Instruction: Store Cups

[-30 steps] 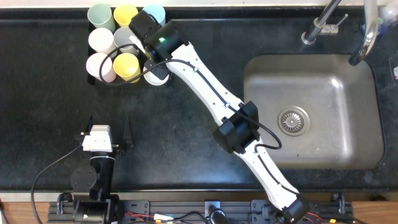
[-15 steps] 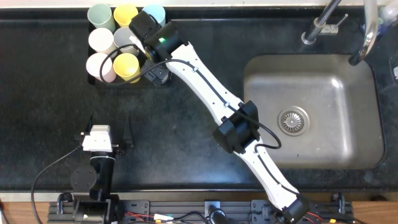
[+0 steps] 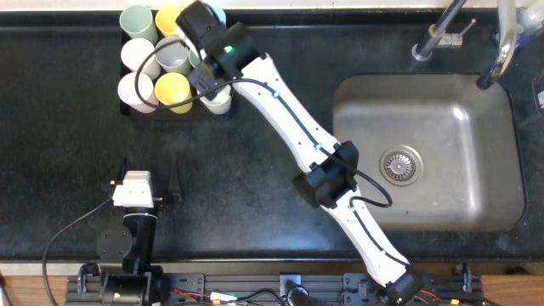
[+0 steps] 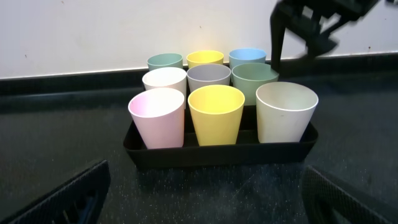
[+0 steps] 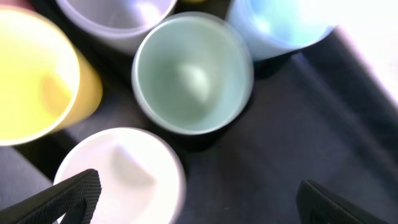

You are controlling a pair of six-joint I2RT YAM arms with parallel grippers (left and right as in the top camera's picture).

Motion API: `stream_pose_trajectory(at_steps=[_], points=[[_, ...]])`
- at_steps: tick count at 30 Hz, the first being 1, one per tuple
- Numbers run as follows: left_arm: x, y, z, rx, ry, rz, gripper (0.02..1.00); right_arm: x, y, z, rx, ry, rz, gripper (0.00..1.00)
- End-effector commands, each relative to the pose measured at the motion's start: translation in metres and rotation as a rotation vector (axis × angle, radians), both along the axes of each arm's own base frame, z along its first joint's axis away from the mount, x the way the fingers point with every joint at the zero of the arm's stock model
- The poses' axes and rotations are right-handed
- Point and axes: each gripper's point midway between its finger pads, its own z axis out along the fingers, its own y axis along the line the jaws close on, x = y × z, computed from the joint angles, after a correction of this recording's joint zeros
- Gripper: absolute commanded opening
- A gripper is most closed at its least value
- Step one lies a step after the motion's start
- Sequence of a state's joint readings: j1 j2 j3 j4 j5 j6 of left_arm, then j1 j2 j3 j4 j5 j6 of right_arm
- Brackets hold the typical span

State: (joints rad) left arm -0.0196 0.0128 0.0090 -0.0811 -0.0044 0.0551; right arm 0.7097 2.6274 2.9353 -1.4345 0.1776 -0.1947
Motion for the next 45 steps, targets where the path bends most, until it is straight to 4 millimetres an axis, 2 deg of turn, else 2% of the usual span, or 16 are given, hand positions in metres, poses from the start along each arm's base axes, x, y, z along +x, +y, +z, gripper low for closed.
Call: stream_pose_trajectory(at_steps=[1,5,8,11,14,17,20,23,26,28,29,32,34,36,40,45], points=[[0.000,-0.001,0.001,-0.010,-0.006,-0.003,0.998,0.024,-0.029,0.053,0.052,-0.146,-0.159,0.998],[0.000,-0.001,0.001,-0.010,-0.006,-0.003,0.998,0.024,-0.082,0.094,0.090,-0.168,-0.337,0.996],[0.000,-0.001,0.001,-0.010,-0.006,-0.003,0.998,0.011,-0.132,0.112,0.086,-0.111,-0.435,1.000],[0.000,-0.001,0.001,-0.010,-0.006,-0.003,0.998,0.009,-0.182,0.140,0.099,-0.121,-0.532,1.000],[0.000,-0.001,0.001,-0.010,-0.006,-0.003,0.998,-0.016,-0.225,0.156,0.112,-0.051,-0.583,1.000],[0.000,-0.001,0.001,-0.010,-0.006,-0.003,0.998,-0.059,-0.259,0.150,0.113,0.073,-0.631,1.000],[0.000,-0.001,0.001,-0.010,-0.006,-0.003,0.998,-0.117,-0.281,0.125,0.131,0.241,-0.678,0.996],[0.000,-0.001,0.001,-0.010,-0.006,-0.003,0.998,-0.161,-0.289,0.095,0.165,0.303,-0.710,0.996],[0.000,-0.001,0.001,-0.010,-0.006,-0.003,0.998,-0.172,-0.296,0.061,0.225,0.164,-0.707,0.996],[0.000,-0.001,0.001,-0.010,-0.006,-0.003,0.998,-0.163,-0.313,0.047,0.239,-0.038,-0.726,0.998],[0.000,-0.001,0.001,-0.010,-0.006,-0.003,1.000,-0.153,-0.331,0.046,0.229,-0.221,-0.754,0.996],[0.000,-0.001,0.001,-0.010,-0.006,-0.003,0.998,-0.139,-0.368,0.072,0.307,-0.673,-0.868,0.998],[0.000,-0.001,0.001,-0.010,-0.006,-0.003,0.998,-0.141,-0.379,0.100,0.392,-0.934,-0.859,0.998],[0.000,-0.001,0.001,-0.010,-0.006,-0.003,0.998,-0.149,-0.384,0.120,0.471,-1.102,-0.835,0.996],[0.000,-0.001,0.001,-0.010,-0.006,-0.003,0.998,-0.158,-0.390,0.117,0.510,-1.172,-0.845,0.998],[0.000,-0.001,0.001,-0.010,-0.006,-0.003,0.998,-0.160,-0.390,0.076,0.457,-1.098,-0.850,0.998]])
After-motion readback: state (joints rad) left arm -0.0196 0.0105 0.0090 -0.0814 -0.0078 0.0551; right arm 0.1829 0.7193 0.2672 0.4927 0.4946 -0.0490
